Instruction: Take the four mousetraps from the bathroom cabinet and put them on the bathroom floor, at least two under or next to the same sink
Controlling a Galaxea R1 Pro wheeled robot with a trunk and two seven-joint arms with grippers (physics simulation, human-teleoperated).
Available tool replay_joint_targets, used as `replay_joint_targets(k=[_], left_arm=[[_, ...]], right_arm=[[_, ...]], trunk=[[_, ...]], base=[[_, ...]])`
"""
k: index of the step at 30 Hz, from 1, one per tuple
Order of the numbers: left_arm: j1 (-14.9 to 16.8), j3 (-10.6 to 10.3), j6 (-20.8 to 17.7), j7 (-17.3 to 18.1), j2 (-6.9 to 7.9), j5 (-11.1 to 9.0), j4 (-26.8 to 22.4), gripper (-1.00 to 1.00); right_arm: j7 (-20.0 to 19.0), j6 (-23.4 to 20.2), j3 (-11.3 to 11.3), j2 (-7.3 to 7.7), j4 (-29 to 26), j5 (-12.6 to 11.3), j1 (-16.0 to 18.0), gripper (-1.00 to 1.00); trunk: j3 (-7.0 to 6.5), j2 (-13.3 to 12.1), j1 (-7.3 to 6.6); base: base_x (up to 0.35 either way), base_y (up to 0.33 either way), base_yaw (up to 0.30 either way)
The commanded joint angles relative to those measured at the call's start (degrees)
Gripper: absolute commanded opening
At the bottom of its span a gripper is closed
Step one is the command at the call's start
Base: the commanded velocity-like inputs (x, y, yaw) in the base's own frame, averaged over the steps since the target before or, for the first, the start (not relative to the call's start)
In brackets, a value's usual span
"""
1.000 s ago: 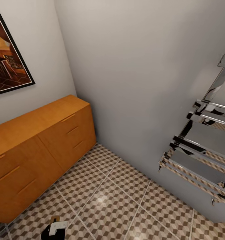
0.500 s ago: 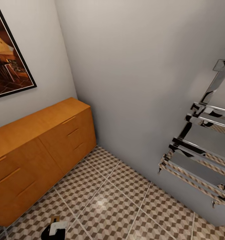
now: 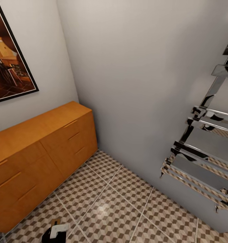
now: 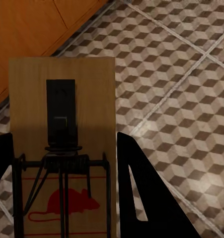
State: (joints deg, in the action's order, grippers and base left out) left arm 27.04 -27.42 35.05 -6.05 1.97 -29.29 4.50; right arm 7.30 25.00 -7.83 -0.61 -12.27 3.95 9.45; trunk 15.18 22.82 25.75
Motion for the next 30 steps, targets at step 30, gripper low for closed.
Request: replay_joint_targets(k=[30], left_arm=[[0.1,-0.5,0.2,-0.5,-0.04,0.2,0.2,-1.00]], right_arm=[[0.7,0.3,-0.3,0.08,0.1,0.4,0.0,-1.00]], trunk=[[-2.70,0.1,0.03]], base=[[0.000,0.000,0.000]])
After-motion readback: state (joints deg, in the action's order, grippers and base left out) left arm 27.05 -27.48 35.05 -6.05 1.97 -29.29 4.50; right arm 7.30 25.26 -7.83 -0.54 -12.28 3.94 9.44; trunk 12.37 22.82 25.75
